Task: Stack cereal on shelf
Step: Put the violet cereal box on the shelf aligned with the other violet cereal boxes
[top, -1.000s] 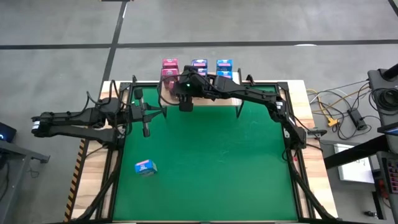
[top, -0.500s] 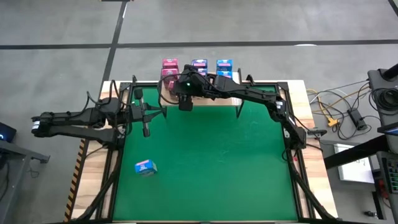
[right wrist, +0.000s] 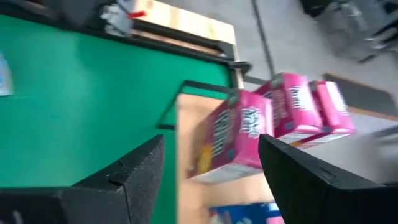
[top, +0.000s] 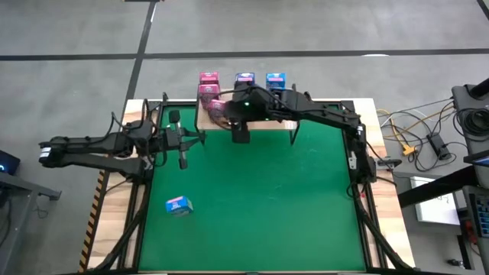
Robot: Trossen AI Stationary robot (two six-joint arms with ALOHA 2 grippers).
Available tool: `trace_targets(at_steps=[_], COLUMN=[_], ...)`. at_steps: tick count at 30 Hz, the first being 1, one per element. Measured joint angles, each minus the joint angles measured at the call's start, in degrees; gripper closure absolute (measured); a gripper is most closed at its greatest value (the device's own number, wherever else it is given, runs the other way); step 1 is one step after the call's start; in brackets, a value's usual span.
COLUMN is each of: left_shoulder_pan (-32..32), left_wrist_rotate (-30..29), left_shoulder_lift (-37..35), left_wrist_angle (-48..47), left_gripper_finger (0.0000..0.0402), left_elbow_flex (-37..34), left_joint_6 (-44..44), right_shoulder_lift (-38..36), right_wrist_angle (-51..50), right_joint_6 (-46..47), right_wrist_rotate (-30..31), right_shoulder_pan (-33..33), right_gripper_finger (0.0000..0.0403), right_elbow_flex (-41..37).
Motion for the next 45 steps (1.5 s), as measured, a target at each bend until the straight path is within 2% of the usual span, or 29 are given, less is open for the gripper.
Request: trace_targets(at_steps=[4,8,14,20,24,29,32,37,45], left_shoulder_pan=[-0.02,-0.01,-0.02,0.04,0.21,1.95,3.78,7.25,12.13], left_wrist_rotate=[0.0,0.0,-0.19,-4.65,-5.95,-6.07,-6.1,-6.04,-3.67], left_shoulder_lift=[1.39,2.52,3.15,3.81,5.1,7.39,9.47,14.51,24.09], left_wrist_angle=[0.39,0.73,1.11,1.93,3.78,8.14,7.42,-0.39,-25.86], left_gripper_finger=[0.04,0.0389,0.0363,0.0325,0.0293,0.0253,0.0231,0.0205,0.0172], left_elbow_flex=[0.32,0.46,0.46,0.55,0.55,0.7,2.63,9.14,26.21], left_joint_6=[-1.09,-1.88,-2.69,-3.67,-3.24,-1.53,0.15,2.99,2.04], right_shoulder_lift=[-3.09,-7.98,-18.44,-28.44,-34.1,-40.05,-43.54,-48.73,-55.48], right_wrist_angle=[-0.33,5.14,20.7,34.91,42.48,52.6,57.72,61.09,61.31], right_joint_6=[1.54,1.74,1.67,1.21,0.78,-1.61,-3.07,-5.77,-5.93], right_wrist_rotate=[-2.94,-3.2,-3.14,-3.25,-3.77,-7.29,-7.42,-7.32,-7.69], right_shoulder_pan=[0.49,1.65,2.62,2.62,2.62,2.62,2.62,2.06,0.22], right_gripper_finger=[0.0167,0.0173,0.0174,0.0174,0.0174,0.0174,0.0174,0.0174,0.0174], right_elbow_flex=[-4.64,-15.23,-36.87,-55.87,-65.61,-76.28,-81.76,-87.76,-89.59])
